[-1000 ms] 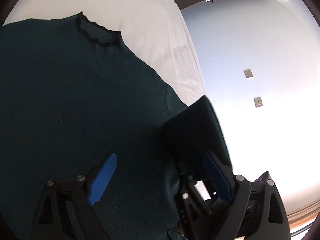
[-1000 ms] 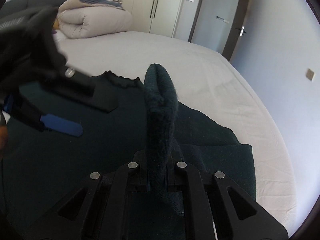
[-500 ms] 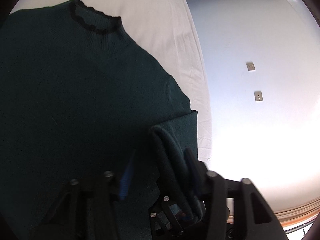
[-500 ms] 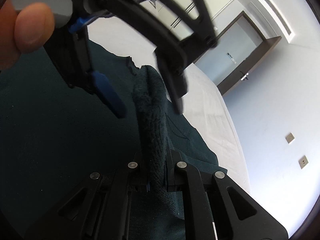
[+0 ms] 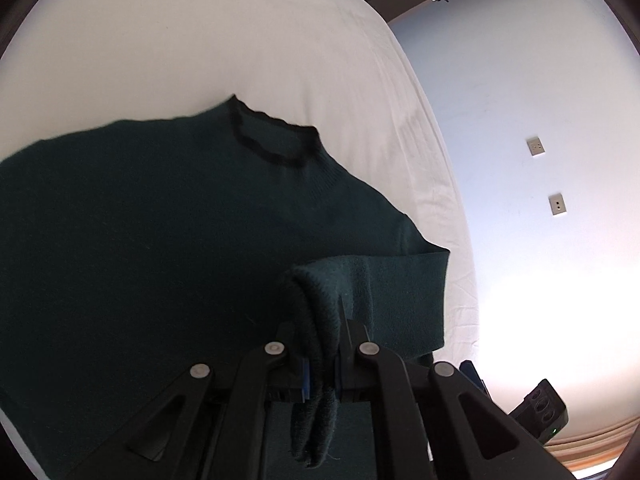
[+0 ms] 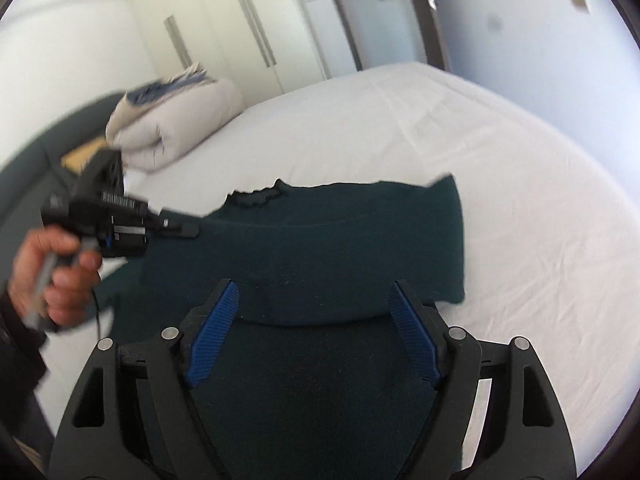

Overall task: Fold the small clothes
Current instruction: 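Fold the held sleeve across the sweater body with the right gripper and release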

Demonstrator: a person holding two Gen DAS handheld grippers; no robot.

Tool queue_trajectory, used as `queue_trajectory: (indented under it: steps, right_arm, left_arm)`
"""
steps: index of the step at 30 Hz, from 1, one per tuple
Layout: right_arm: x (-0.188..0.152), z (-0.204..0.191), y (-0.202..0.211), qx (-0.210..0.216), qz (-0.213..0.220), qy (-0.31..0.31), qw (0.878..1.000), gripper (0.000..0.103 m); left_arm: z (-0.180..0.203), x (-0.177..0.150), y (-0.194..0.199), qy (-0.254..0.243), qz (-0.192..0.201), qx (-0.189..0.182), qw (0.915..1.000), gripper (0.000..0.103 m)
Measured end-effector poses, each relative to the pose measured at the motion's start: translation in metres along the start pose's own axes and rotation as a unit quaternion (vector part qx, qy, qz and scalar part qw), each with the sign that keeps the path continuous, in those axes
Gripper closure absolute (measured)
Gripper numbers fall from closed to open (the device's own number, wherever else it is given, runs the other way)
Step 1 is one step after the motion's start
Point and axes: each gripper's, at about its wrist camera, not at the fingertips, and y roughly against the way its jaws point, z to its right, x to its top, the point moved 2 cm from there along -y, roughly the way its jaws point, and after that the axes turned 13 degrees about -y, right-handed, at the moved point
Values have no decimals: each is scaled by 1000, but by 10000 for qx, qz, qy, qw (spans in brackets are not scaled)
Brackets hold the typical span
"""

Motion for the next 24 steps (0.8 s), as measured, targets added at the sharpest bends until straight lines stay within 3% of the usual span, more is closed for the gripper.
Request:
queue_trajectory:
  steps: [2, 6, 12, 14, 19, 22, 24]
  right_arm:
    - [11, 42, -4, 290, -109, -883, 9956, 26]
    - [13, 83, 0, 706, -279, -1882, 9792, 26]
    - [20, 104, -21, 1369, -756, -3190, 9348, 26]
    - [20, 100, -30, 1596, -901, -3418, 9217, 26]
    - [24, 72, -40, 1506, -1232, -3358, 9216, 26]
    - [19, 70, -53, 1459, -1534, -3597, 9087, 26]
    - [18, 75, -62, 1346, -1499, -3665, 9083, 26]
  left_arm:
    - [-14, 1, 6, 4, 20, 167, 9999, 96]
    - [-36, -6, 18, -5, -82, 497, 9987, 96]
    - [-77, -18, 21, 210, -103, 529, 9983, 96]
    - [-80, -12, 12, 264, -25, 543, 9982, 96]
    - [-89, -10, 16, 386, 79, 505, 9979, 96]
    - [-94, -15, 10, 408, 16, 559, 9976, 96]
    - [-98, -18, 9, 447, -2, 561, 9974, 96]
